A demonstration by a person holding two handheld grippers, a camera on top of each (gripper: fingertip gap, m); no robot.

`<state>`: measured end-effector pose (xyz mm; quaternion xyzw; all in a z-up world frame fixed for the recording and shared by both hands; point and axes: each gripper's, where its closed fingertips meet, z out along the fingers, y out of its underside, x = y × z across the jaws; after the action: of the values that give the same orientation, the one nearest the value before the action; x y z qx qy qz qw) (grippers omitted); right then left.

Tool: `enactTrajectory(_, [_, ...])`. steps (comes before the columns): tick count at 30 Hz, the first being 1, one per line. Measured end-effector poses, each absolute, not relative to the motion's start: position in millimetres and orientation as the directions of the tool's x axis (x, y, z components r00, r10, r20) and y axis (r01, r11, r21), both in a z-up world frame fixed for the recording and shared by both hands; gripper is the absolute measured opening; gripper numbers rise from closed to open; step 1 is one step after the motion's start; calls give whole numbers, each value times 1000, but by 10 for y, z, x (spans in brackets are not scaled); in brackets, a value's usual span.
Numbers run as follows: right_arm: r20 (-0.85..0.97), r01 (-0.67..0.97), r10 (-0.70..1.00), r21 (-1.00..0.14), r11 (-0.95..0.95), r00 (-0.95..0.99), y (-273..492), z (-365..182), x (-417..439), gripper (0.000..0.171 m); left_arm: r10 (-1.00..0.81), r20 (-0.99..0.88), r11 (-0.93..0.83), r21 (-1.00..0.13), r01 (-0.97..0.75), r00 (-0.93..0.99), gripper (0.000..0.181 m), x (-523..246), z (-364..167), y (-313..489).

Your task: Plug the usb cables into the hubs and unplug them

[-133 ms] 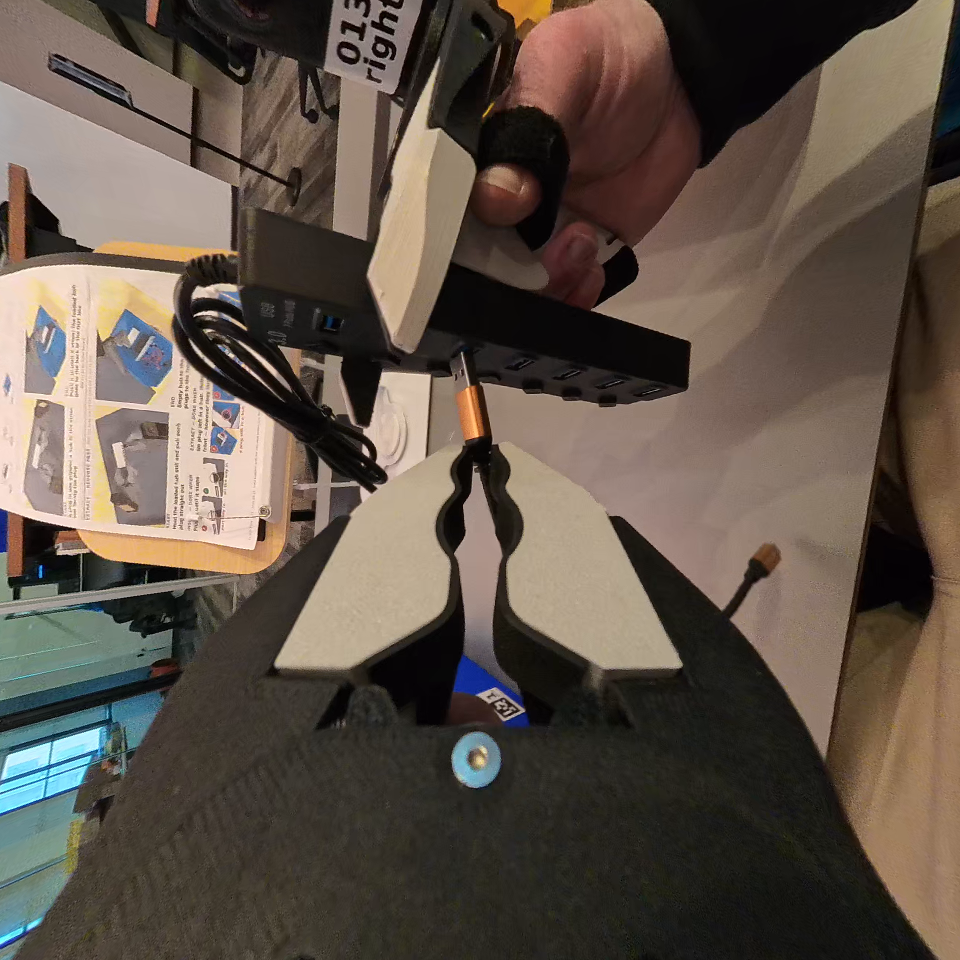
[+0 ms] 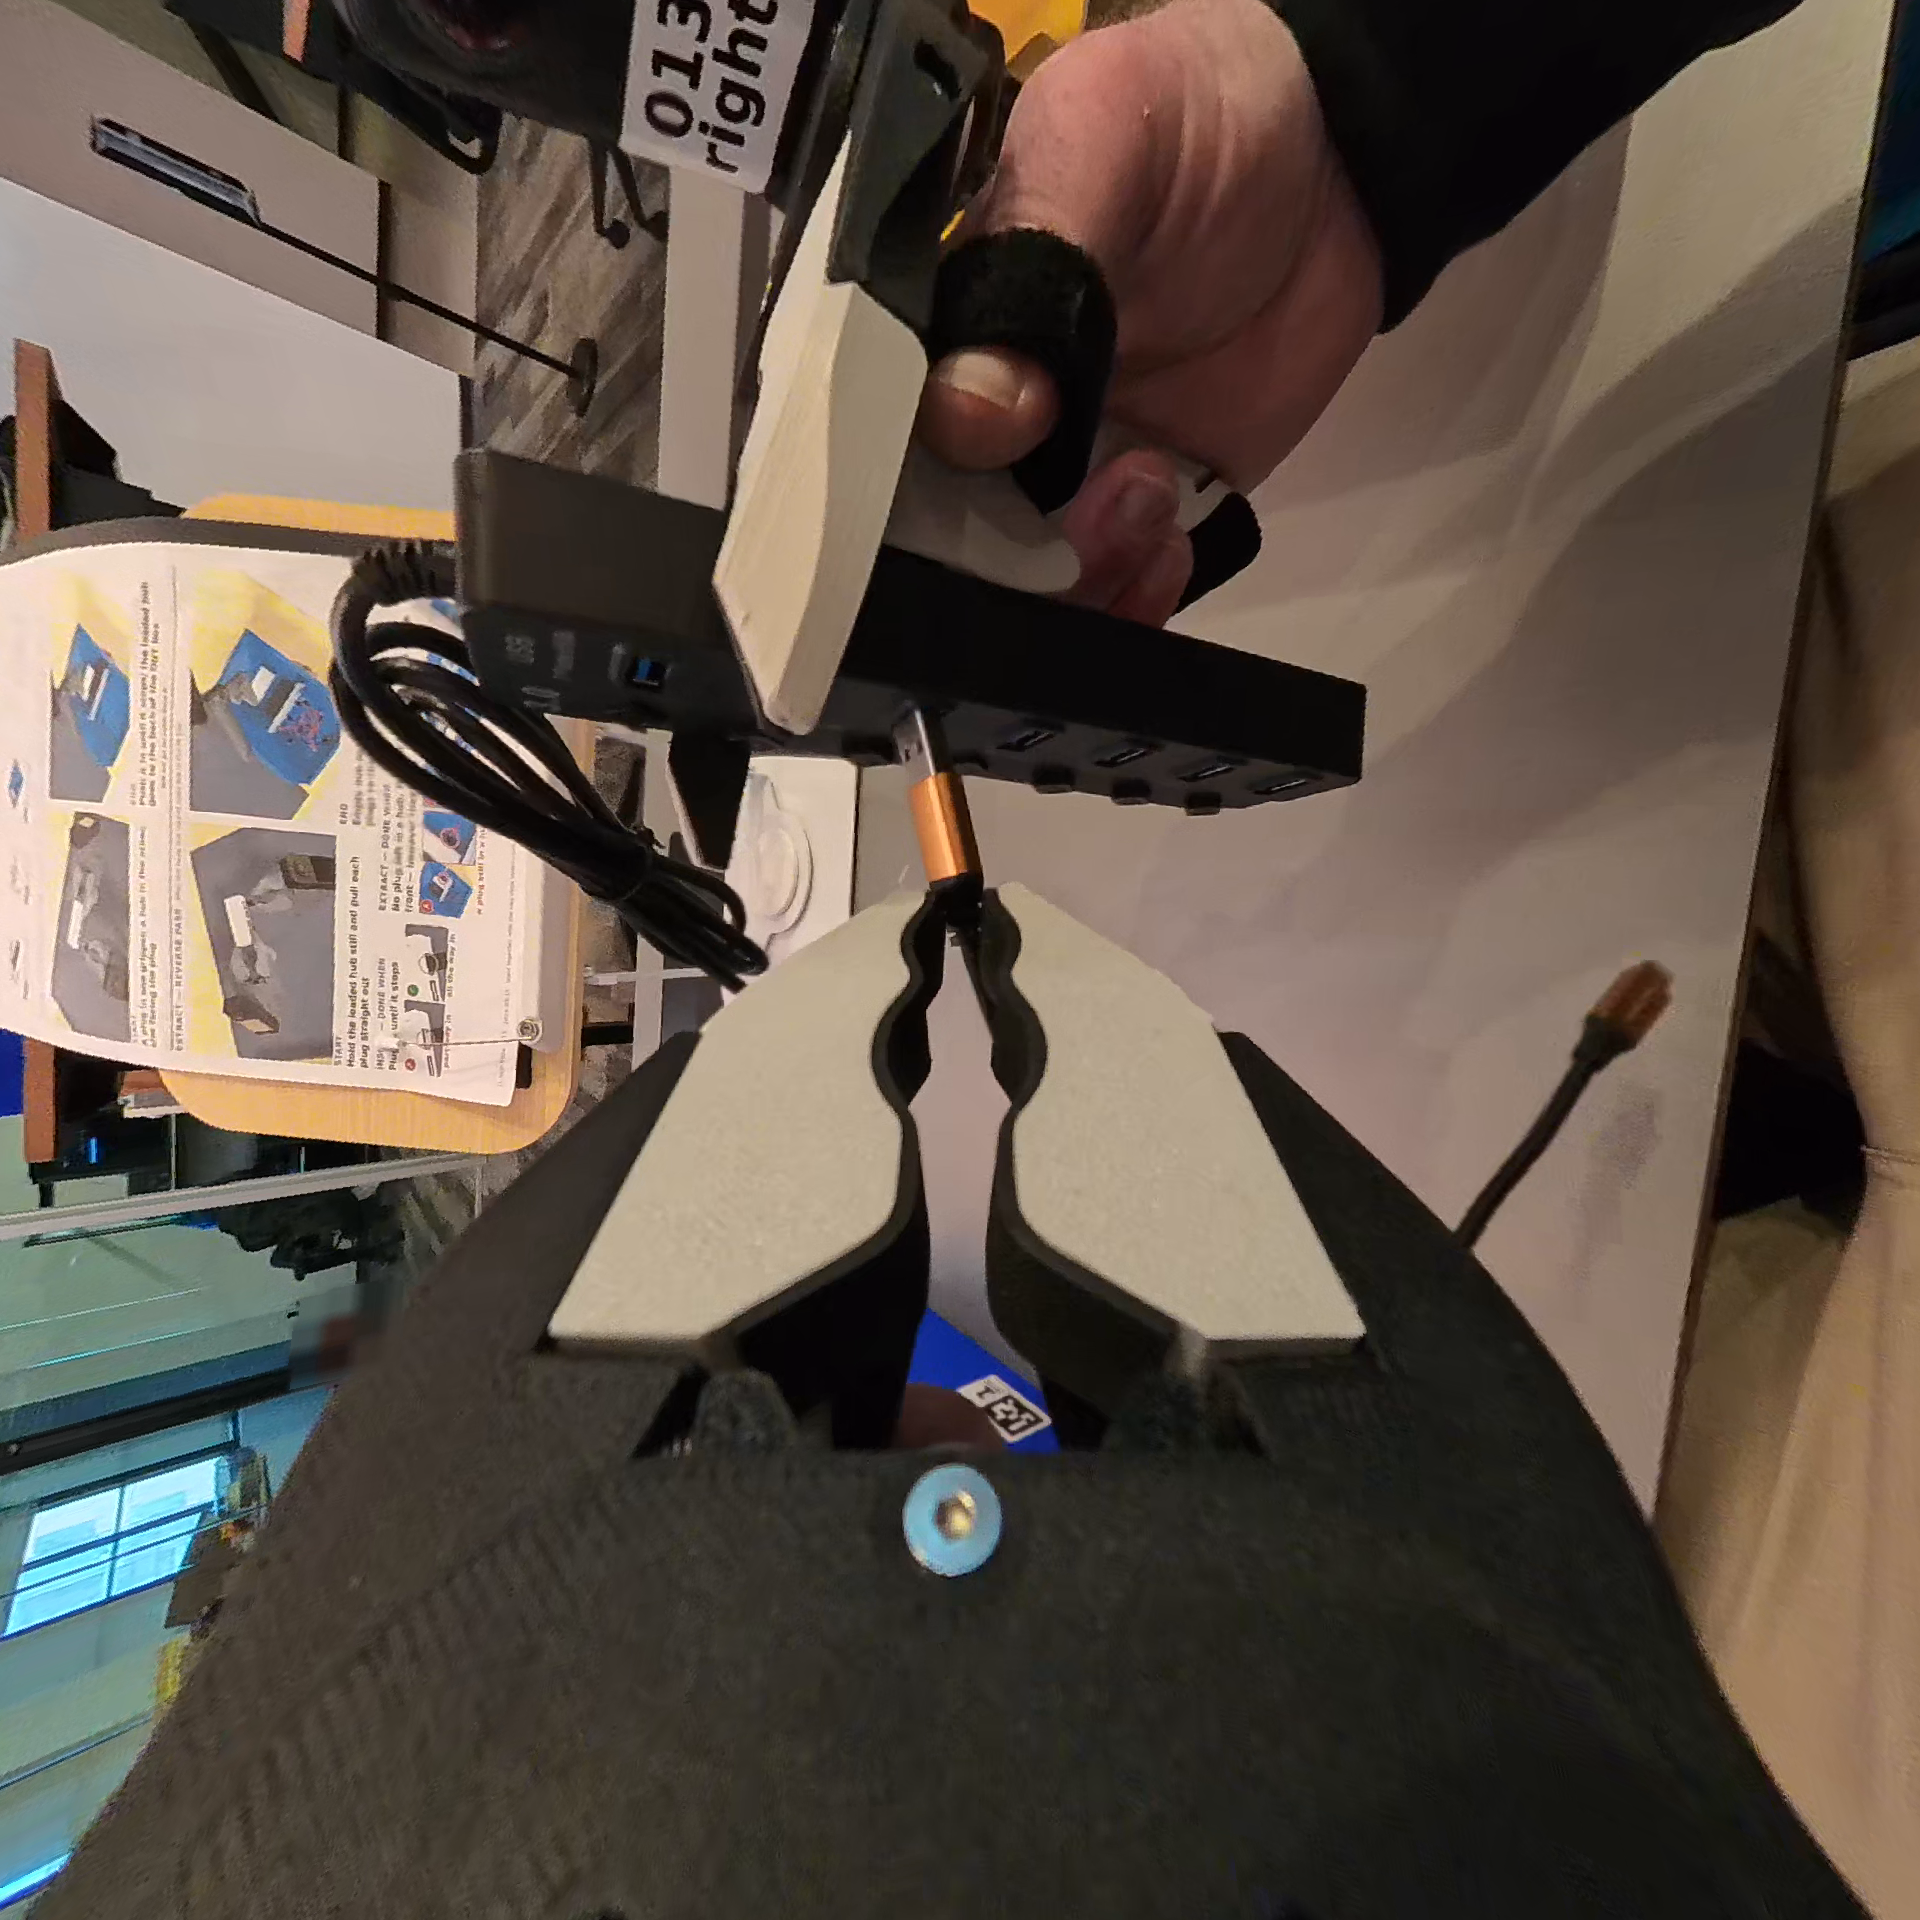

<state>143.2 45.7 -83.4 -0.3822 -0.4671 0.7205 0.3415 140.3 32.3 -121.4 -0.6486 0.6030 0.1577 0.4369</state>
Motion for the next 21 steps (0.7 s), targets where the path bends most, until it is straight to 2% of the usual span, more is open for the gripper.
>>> enactTrajectory(5, [-219,-114,852,-945,-307,-475,448,-856,1439,61,-641,-736,121,-375,-919,216,7,1414,-1211,321])
enactTrajectory(9, [-211,-86,858,-956,-281,-468,435,-882,1415,61,-621,-762,132,-333,-934,184,6,1391,-1224,333])
enactTrajectory(11, [-228,-97,849,-946,-309,-477,464,-854,1442,61,-605,-768,136,-360,-923,210,6,1421,-1191,346])
enactTrajectory(14, [-224,-63,864,-958,-281,-451,472,-897,1417,61,-589,-789,133,-309,-942,175,6,1408,-1252,370])
enactTrajectory(21, [-219,-10,876,-969,-248,-430,475,-942,1411,61,-571,-806,146,-286,-947,155,6,1409,-1263,386])
